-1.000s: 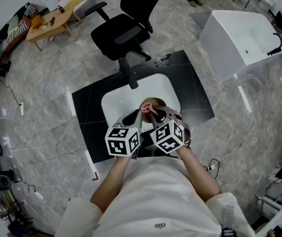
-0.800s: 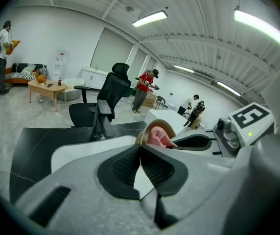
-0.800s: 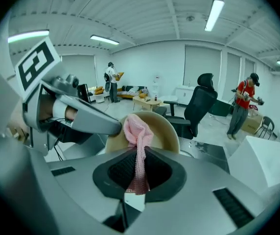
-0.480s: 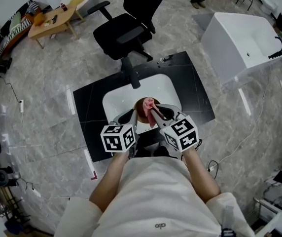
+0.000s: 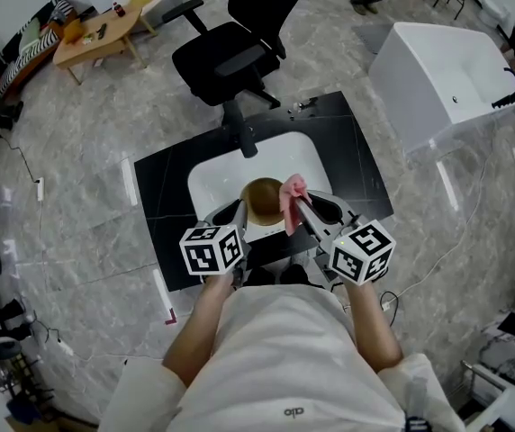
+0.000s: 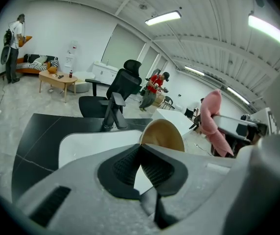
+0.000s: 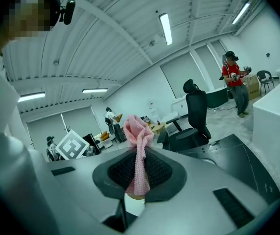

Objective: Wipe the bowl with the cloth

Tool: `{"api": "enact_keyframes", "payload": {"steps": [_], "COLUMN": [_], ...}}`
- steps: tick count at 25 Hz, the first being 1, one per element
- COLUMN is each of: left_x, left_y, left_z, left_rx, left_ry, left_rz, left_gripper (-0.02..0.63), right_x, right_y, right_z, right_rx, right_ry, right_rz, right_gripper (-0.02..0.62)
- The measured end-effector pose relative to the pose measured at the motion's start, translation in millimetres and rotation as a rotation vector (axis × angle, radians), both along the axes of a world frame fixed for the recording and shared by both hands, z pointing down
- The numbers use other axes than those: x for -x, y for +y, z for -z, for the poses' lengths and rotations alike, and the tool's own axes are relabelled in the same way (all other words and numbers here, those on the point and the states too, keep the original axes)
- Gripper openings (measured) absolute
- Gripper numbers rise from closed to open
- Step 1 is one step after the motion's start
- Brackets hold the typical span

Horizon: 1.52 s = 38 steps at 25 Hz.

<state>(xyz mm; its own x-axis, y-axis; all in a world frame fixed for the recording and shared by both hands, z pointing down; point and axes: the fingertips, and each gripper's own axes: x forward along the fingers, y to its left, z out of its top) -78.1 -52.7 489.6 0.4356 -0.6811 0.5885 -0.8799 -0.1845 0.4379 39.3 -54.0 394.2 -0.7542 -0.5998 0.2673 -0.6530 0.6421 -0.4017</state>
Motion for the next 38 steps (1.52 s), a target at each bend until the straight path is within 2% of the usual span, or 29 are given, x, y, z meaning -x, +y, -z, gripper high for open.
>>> {"api": "enact_keyframes", "payload": {"steps": [5,9,17,22,29,32,36,38], "left_x": [3,8,9,9,4,5,1,1], "left_y": [3,5,12,12,6,1,-2,-2], "left_z": [-4,-13,-34,-55,-93,-112,-143,-157], "left_rx": [0.018,0.039,0.113,0.166,0.246,0.289,0.377,0.413], "left_ry": [-0.003,-0.018,-0.004,-0.007,-0.014,0.003,0.08,0.089], "left_rz": [0.006,0.009,0.026,0.033,0.012,0.016,0.05,0.057], "left_gripper": [0.015,0.015,0.017,0.017,0.017,0.017,0.017,0.017], "right_x": [-14,-22,-11,-1,-16,-18,-22,-23], "right_y": [12,26,50,61,52,45,38,37], "right_z": [-14,-27,-47,-58,-71,-78,-90,-95], "right_rx": [0.051,0.082,0.162,0.187,0.238,0.251,0.276,0.289], "right_ry": [0.001,-0.036,-0.079,-0.048,-0.03,-0.022,-0.023,-0.022], "right_rz": [-0.023,-0.044,-0.032,0.013,-0.016,-0.022,-0.028,-0.023], "right_gripper": [0.029,0.029,0.029,0.029,0.029,0.029,0.029,0.029]}}
